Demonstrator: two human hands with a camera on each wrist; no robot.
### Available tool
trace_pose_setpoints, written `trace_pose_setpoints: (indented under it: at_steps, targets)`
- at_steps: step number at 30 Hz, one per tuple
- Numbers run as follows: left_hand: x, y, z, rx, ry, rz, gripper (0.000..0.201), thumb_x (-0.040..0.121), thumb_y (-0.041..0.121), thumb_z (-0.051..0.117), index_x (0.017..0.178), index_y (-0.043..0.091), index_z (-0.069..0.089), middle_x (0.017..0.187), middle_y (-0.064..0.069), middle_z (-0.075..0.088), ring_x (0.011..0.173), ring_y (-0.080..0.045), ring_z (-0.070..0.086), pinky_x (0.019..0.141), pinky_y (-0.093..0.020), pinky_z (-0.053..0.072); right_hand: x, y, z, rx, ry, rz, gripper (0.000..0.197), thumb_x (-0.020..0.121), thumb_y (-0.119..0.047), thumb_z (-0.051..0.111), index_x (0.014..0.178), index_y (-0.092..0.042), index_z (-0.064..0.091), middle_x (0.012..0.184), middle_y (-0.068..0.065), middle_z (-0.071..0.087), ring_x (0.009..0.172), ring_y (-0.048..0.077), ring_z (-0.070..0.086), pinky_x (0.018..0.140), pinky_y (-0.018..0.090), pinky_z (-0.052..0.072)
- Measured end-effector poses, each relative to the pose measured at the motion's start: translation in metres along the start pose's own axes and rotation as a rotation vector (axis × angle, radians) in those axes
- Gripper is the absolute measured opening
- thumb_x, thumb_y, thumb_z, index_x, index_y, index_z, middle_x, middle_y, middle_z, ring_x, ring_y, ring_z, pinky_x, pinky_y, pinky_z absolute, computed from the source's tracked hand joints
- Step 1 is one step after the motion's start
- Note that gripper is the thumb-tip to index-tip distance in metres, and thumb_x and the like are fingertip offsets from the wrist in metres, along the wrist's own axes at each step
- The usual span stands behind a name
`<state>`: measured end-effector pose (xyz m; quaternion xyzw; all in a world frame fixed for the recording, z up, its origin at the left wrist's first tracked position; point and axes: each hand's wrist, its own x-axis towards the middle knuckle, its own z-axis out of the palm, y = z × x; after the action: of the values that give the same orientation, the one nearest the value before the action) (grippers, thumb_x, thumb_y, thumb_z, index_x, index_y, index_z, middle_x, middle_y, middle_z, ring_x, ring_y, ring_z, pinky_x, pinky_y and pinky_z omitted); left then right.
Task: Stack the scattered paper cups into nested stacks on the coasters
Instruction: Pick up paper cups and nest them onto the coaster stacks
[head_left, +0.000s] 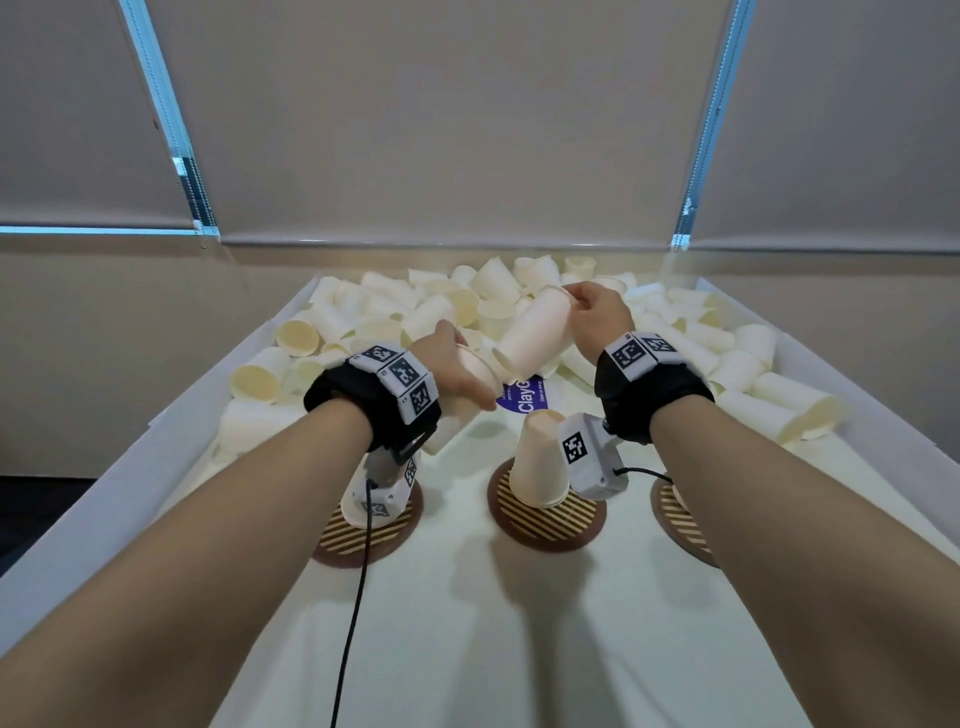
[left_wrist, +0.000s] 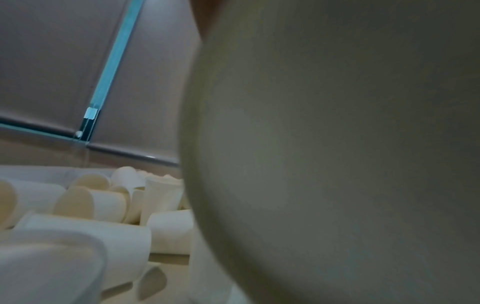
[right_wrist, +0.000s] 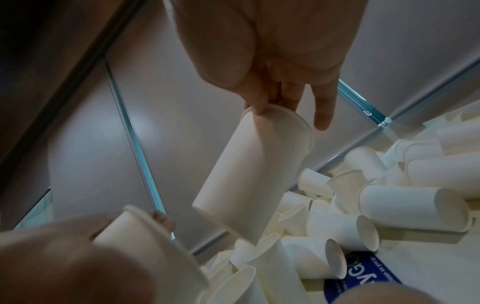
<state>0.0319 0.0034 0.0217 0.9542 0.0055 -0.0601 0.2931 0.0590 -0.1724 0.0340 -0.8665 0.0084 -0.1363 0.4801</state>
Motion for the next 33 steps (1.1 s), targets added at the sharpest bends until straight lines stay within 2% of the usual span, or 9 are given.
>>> trace_pose_setpoints:
  at_steps: [6, 12, 15, 17, 20, 23, 27, 29, 33]
  targets:
    - [0.01, 0.011, 0.008, 0.0, -0.045, 0.034, 0.103, 0.063, 0.032, 0.084, 0.143, 0.014, 0.022, 0.12, -0.006, 0.051, 0.102, -0.024, 0.053, 0.081, -0.03, 0.044, 0.003, -0.001, 0.008, 0.024, -0.129, -0.041, 0.038, 0.094, -0.001, 0.038, 0.126, -0.009, 0.058, 0.127, 0.013, 0.059, 0.116, 0.026, 0.053, 0.09, 0.026, 0.04]
    - [0.031, 0.034, -0.006, -0.048, -0.057, 0.05, 0.048, 0.06, 0.025, 0.083, 0.1, 0.008, 0.062, 0.098, -0.009, 0.069, 0.08, -0.02, 0.064, 0.069, -0.03, 0.051, 0.003, -0.026, 0.028, -0.135, -0.638, 0.089, 0.047, 0.1, -0.038, 0.032, 0.127, -0.007, 0.055, 0.126, 0.008, 0.058, 0.118, 0.023, 0.052, 0.11, 0.036, 0.032]
    - [0.034, 0.042, -0.02, -0.08, -0.069, 0.043, 0.051, 0.059, 0.027, 0.084, 0.098, 0.013, 0.055, 0.092, -0.005, 0.066, 0.082, -0.022, 0.062, 0.07, -0.029, 0.047, 0.019, -0.03, 0.029, 0.052, -0.633, 0.172, 0.029, 0.095, -0.019, 0.043, 0.113, 0.0, 0.056, 0.121, 0.02, 0.057, 0.115, 0.033, 0.053, 0.102, 0.045, 0.038]
    - [0.032, 0.042, -0.024, -0.071, -0.128, 0.053, 0.052, 0.059, 0.037, 0.084, 0.098, 0.015, 0.057, 0.09, -0.005, 0.067, 0.084, -0.022, 0.064, 0.074, -0.031, 0.049, 0.026, -0.025, 0.023, 0.113, -0.574, 0.226, 0.011, 0.093, -0.007, 0.044, 0.093, -0.012, 0.055, 0.105, 0.013, 0.054, 0.105, 0.025, 0.049, 0.094, 0.039, 0.043]
    - [0.03, 0.047, -0.038, -0.045, -0.192, 0.011, 0.06, 0.061, 0.045, 0.082, 0.104, 0.014, 0.055, 0.084, -0.001, 0.062, 0.073, -0.016, 0.06, 0.064, -0.028, 0.045, 0.035, -0.017, 0.008, 0.096, -0.561, 0.396, 0.024, 0.093, -0.005, 0.041, 0.073, -0.018, 0.049, 0.098, 0.012, 0.051, 0.1, 0.023, 0.044, 0.102, 0.045, 0.04]
    - [0.027, 0.055, -0.044, -0.098, -0.168, 0.029, 0.055, 0.064, 0.04, 0.082, 0.103, 0.017, 0.051, 0.077, 0.0, 0.055, 0.063, -0.015, 0.052, 0.055, -0.026, 0.042, 0.038, -0.011, 0.0, 0.063, -0.561, 0.516, 0.026, 0.086, 0.0, 0.036, 0.097, 0.006, 0.059, 0.109, 0.026, 0.059, 0.103, 0.039, 0.057, 0.098, 0.051, 0.044]
    - [0.023, 0.064, -0.031, -0.043, -0.148, 0.142, 0.051, 0.064, 0.035, 0.082, 0.105, 0.02, 0.056, 0.096, 0.001, 0.056, 0.085, -0.017, 0.054, 0.067, -0.027, 0.047, 0.025, -0.011, -0.007, -0.08, -0.573, 0.614, 0.023, 0.093, -0.005, 0.039, 0.109, -0.005, 0.055, 0.09, 0.011, 0.062, 0.08, 0.023, 0.061, 0.075, 0.036, 0.055]
    - [0.023, 0.064, -0.016, 0.0, -0.176, 0.178, 0.053, 0.065, 0.034, 0.081, 0.111, 0.019, 0.057, 0.099, 0.001, 0.056, 0.091, -0.017, 0.055, 0.073, -0.027, 0.048, 0.02, -0.009, -0.012, -0.324, -0.625, 0.597, 0.023, 0.095, -0.008, 0.041, 0.111, -0.007, 0.058, 0.101, 0.01, 0.065, 0.089, 0.021, 0.062, 0.064, 0.024, 0.047]
    - [0.028, 0.063, 0.021, 0.221, -0.302, 0.238, 0.058, 0.065, 0.037, 0.079, 0.114, 0.021, 0.052, 0.11, -0.001, 0.058, 0.097, -0.02, 0.057, 0.081, -0.033, 0.051, 0.01, 0.001, -0.018, -0.441, -0.746, 0.567, 0.037, 0.097, -0.007, 0.043, 0.133, -0.011, 0.05, 0.133, 0.005, 0.056, 0.112, 0.017, 0.058, 0.089, 0.028, 0.048]
